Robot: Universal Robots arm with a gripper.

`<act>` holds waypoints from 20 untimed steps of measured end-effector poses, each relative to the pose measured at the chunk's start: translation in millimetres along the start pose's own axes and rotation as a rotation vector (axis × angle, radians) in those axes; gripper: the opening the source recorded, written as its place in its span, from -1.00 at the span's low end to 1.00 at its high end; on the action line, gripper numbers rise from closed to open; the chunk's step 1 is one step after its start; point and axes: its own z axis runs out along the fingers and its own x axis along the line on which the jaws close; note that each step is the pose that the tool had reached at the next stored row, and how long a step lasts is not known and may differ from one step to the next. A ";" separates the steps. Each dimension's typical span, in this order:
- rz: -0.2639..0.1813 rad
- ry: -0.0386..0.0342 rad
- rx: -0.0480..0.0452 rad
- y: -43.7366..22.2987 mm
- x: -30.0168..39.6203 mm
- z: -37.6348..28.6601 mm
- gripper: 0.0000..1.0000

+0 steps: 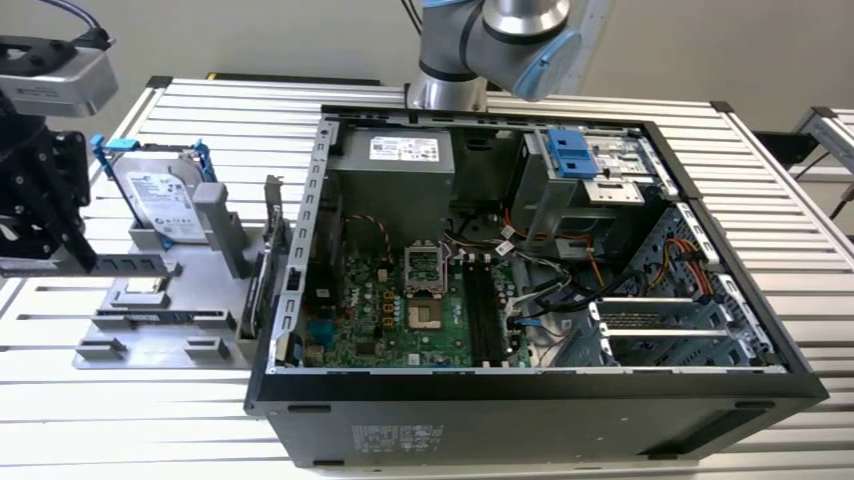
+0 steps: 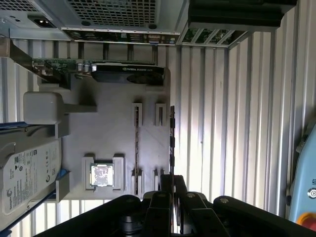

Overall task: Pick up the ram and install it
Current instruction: 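Pick up the ram and move it above insertion slot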

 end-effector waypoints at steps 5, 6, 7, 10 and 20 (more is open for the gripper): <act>0.000 0.0002 0.0000 0.1 -0.3 -3.2 -1.00; 0.000 0.0002 0.0000 0.1 -0.3 -3.6 -1.00; 0.000 0.0003 -0.0001 0.1 -0.3 -4.0 -1.00; 0.000 0.0003 0.0000 0.1 -0.4 -5.3 -1.00; 0.000 0.0003 -0.0009 0.1 -0.6 -8.4 -1.00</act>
